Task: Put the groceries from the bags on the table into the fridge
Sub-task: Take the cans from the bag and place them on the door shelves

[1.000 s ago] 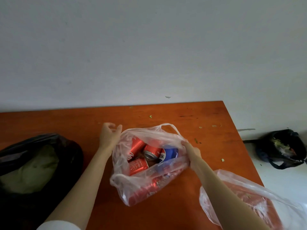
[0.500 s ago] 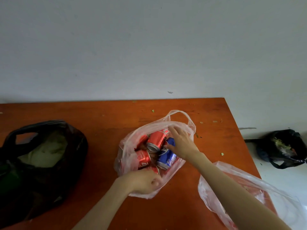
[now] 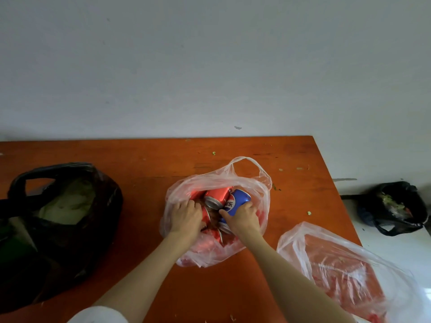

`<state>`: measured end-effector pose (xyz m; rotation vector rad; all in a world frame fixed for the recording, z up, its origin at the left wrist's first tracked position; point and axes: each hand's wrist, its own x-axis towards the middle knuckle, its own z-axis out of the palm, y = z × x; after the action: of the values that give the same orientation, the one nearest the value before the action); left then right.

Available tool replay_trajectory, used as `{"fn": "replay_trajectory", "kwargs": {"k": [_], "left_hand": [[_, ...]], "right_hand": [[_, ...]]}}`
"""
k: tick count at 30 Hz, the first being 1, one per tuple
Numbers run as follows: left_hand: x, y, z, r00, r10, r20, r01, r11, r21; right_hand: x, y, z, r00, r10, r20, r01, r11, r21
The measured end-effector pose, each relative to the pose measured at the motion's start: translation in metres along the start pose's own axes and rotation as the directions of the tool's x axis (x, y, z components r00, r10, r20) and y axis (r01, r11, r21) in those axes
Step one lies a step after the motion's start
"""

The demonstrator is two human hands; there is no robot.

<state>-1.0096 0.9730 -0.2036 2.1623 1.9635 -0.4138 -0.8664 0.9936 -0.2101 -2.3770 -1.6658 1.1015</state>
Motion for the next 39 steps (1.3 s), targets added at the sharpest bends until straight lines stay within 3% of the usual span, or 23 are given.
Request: {"fn": "replay_trajectory", "kwargs": {"k": [6,15,19,22,24,28,31,34,36,39], "left_hand": [[0.009,-0.005,0.013,0.999,-0.025,0.036,0.028,0.997,-0.073],[0.020,-0.012,0.008,0.996,0.039,0.082,-0.038,0.999,-0.008],[0.016,-0.017,0.012,0.999,0.041,0.002,-0.041,0.996,-0.073],[0.003,-0.030,0.013,0.982,0.054,-0.182,-0.095,0.970,-0.224],[-0.007,-0.039,0.007,0.965,0.037,-0.260,-0.148,0.895,-0.422],[-0.030,-0.040,-0.019,0.963,-0.006,-0.271,-0.211,0.609,-0.765],[-0.046,-0.024,-0.045,0.978,-0.014,-0.209,-0.197,0.286,-0.938],[-0.056,0.002,-0.072,0.978,0.075,-0.193,-0.197,0.046,-0.979],[-0.067,0.025,-0.079,0.971,0.163,-0.176,-0.174,-0.029,-0.984],[-0.090,0.068,-0.081,0.947,0.288,-0.140,-0.128,-0.062,-0.990]], "right_hand": [[0.007,-0.003,0.009,0.987,0.148,0.059,-0.158,0.957,0.244],[-0.007,0.009,0.004,0.992,0.114,0.062,-0.125,0.968,0.216],[-0.025,0.014,-0.002,0.999,0.035,0.013,-0.037,0.957,0.288],[-0.047,0.018,-0.008,0.995,-0.050,-0.086,0.081,0.912,0.402],[-0.063,0.023,-0.011,0.986,-0.066,-0.153,0.135,0.854,0.503],[-0.093,0.033,-0.020,0.972,-0.035,-0.233,0.203,0.622,0.756],[-0.119,0.046,-0.031,0.951,0.029,-0.307,0.255,0.488,0.835],[-0.148,0.069,-0.046,0.931,0.124,-0.343,0.291,0.315,0.903],[-0.173,0.090,-0.054,0.918,0.183,-0.352,0.318,0.189,0.929],[-0.220,0.123,-0.062,0.898,0.242,-0.368,0.394,-0.069,0.916]]}}
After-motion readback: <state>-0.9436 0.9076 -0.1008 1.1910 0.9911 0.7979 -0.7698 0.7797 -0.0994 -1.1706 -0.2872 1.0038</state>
